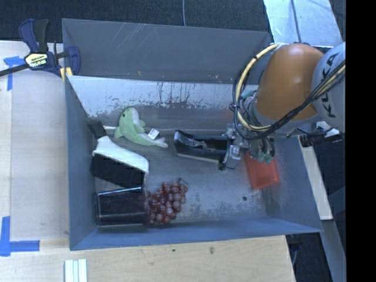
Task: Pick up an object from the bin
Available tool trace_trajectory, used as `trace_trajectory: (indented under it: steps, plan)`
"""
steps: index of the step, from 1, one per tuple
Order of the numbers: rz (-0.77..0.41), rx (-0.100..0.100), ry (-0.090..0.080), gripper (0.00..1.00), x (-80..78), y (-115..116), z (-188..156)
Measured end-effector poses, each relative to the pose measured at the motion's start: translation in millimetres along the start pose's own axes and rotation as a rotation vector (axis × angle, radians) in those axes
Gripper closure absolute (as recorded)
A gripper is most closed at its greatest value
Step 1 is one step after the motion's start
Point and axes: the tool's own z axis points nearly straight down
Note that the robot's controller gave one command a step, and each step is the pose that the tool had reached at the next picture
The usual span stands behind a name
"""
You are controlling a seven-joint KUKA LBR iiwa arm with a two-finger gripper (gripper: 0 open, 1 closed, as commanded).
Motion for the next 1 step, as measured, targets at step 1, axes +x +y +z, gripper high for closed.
trace_trajectory:
  steps: [1]
  plan:
    - [-0.005,0.002,0.01,1.0,3.7,9.3,-40.2]
